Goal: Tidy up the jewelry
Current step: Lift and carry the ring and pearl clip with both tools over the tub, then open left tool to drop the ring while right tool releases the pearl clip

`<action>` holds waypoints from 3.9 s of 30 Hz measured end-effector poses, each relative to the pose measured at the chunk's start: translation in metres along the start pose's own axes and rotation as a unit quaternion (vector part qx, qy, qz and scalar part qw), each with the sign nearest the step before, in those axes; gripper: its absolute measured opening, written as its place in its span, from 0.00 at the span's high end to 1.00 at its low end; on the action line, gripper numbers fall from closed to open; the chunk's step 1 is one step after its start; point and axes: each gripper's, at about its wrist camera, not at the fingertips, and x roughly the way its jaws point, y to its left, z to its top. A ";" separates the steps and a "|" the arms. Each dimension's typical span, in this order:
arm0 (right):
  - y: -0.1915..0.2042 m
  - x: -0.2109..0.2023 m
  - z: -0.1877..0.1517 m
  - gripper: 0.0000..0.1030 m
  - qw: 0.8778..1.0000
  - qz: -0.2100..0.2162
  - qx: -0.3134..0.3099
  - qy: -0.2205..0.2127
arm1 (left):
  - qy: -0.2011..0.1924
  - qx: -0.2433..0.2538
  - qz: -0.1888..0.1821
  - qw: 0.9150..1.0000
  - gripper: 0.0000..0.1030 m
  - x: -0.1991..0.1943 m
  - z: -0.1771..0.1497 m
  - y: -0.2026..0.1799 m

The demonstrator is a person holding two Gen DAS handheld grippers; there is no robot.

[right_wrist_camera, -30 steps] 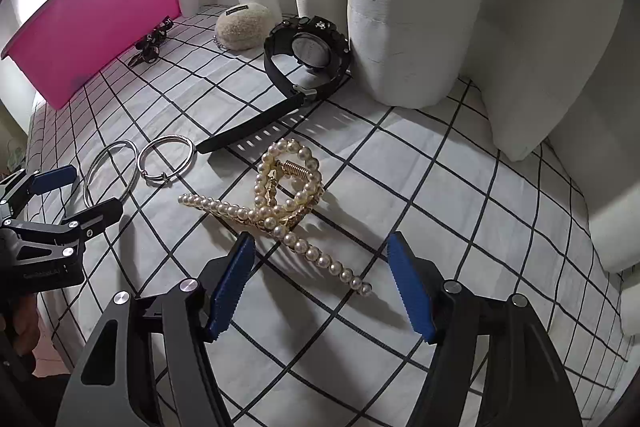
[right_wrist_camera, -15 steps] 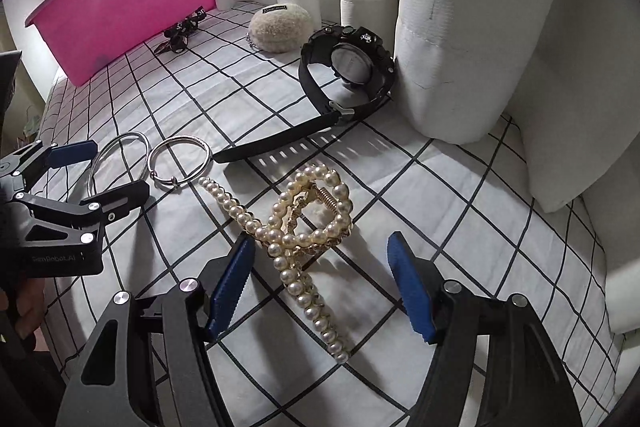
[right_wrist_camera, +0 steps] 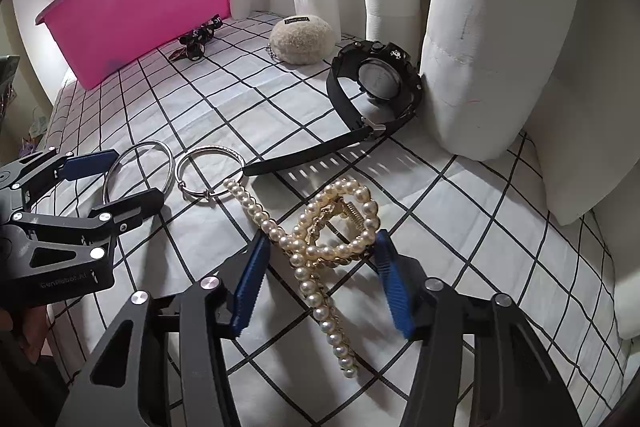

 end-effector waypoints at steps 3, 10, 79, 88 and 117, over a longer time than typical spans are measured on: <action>0.004 -0.002 -0.002 0.50 1.000 -0.003 0.000 -0.001 | 0.003 0.002 -0.005 1.000 0.31 0.000 0.002 0.001; 0.004 -0.014 -0.007 0.50 0.999 0.004 0.039 -0.004 | 0.008 -0.004 -0.012 1.000 0.32 -0.009 0.003 0.013; 0.196 -0.068 0.321 0.63 0.981 0.000 -0.024 -0.194 | -0.207 -0.046 0.010 0.977 0.32 -0.154 0.210 0.295; 0.256 -0.029 0.379 0.63 0.981 0.041 -0.075 -0.176 | -0.180 -0.077 0.039 0.980 0.32 -0.127 0.213 0.352; 0.291 0.050 0.393 0.62 0.995 0.025 -0.067 -0.068 | -0.075 -0.130 0.061 0.987 0.21 -0.077 0.199 0.401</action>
